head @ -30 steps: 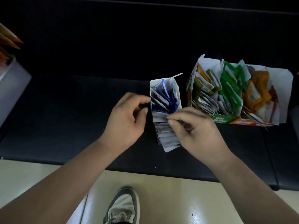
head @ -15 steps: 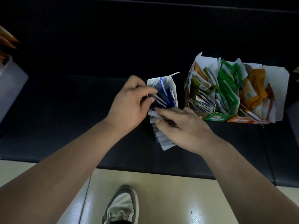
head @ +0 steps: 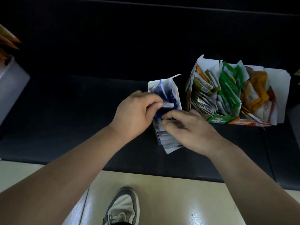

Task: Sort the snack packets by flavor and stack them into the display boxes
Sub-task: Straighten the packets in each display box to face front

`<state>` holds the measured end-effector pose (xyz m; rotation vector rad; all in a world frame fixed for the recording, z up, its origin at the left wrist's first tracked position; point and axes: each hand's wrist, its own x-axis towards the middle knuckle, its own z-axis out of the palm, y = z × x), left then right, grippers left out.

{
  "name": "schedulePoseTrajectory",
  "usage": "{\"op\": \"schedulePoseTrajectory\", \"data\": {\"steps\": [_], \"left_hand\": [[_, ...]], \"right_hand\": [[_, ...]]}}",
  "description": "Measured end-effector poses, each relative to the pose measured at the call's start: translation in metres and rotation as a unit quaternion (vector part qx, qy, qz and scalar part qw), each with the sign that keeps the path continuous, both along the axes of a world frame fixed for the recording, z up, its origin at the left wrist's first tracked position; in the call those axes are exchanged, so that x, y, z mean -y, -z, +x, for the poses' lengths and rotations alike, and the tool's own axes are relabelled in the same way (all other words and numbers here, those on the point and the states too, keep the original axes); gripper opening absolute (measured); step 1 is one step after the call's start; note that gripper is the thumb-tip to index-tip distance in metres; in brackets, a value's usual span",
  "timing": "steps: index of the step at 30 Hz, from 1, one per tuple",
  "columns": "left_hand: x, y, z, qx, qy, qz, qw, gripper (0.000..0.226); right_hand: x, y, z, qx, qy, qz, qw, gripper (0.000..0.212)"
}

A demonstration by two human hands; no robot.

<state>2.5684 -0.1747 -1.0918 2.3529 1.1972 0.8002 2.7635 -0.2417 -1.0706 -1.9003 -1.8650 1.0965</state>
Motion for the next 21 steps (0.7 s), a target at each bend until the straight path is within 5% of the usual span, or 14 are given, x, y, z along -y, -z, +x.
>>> {"op": "schedulePoseTrajectory", "data": {"steps": [7, 15, 21], "left_hand": [[0.013, -0.030, -0.005, 0.171, -0.073, -0.129, 0.974, 0.009], [0.029, -0.019, -0.005, 0.280, -0.156, -0.247, 0.914, 0.010], [0.033, -0.028, -0.012, 0.294, -0.189, -0.169, 0.922, 0.008]], "right_hand": [[0.000, 0.008, 0.004, -0.146, 0.158, 0.084, 0.973, 0.006], [-0.002, 0.007, 0.002, -0.150, 0.230, 0.135, 0.952, 0.042], [0.002, -0.004, -0.007, -0.177, 0.199, 0.170, 0.949, 0.029]]}}
